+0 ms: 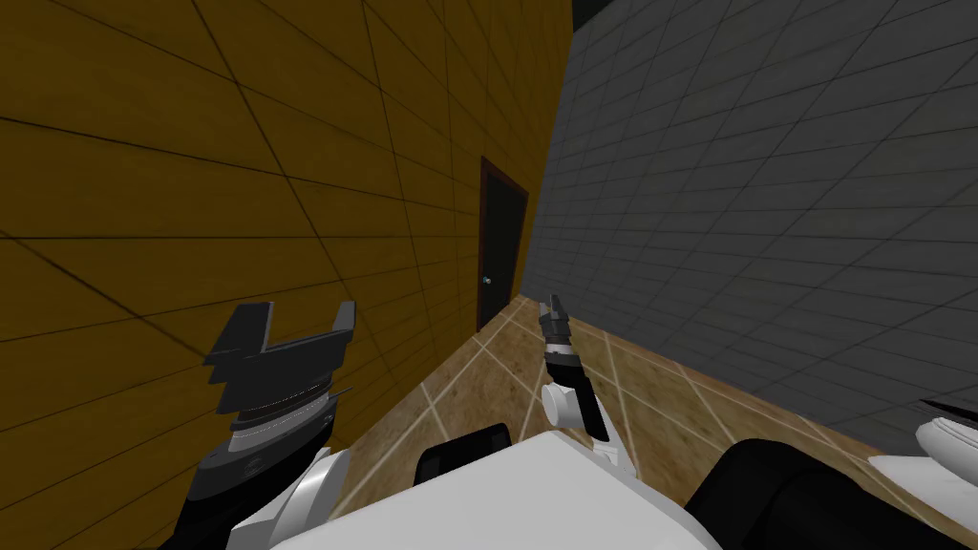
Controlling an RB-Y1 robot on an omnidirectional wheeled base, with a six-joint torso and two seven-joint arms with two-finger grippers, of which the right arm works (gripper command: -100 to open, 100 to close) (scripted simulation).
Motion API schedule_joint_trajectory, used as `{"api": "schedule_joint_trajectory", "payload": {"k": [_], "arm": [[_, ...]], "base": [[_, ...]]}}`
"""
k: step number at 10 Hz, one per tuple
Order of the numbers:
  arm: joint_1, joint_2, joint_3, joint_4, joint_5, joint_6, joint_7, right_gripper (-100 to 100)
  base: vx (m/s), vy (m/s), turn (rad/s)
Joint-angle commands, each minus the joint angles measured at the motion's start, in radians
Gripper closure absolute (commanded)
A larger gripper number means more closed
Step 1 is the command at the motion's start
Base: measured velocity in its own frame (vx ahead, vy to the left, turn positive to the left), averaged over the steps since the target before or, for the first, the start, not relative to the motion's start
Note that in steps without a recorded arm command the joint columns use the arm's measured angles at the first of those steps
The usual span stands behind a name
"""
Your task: Pull the door open
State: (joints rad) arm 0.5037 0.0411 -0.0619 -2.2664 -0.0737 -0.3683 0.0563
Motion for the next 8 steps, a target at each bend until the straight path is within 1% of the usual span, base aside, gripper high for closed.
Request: {"api": "schedule_joint_trajectory", "payload": {"k": [1, 2, 4, 5, 7, 8], "arm": [[-0.007, -0.016, -0.001, 0.032, 0.012, -0.013, 0.027, -100], [-0.01, -0.023, -0.001, 0.048, 0.018, -0.019, 0.041, -100], [-0.019, -0.038, -0.002, 0.088, 0.034, -0.035, 0.074, -100], [-0.021, -0.043, -0.002, 0.099, 0.038, -0.04, 0.083, -100], [-0.032, -0.06, -0.003, 0.151, 0.058, -0.061, 0.127, -100], [-0.035, -0.064, -0.004, 0.166, 0.064, -0.067, 0.139, -100]], "base": [[0.073, -0.027, 0.067], [0.164, -0.055, 0.125], [0.165, -0.066, 0.057], [0.135, -0.046, 0.064], [0.135, -0.062, 0.095], [0.122, -0.068, 0.083]]}}
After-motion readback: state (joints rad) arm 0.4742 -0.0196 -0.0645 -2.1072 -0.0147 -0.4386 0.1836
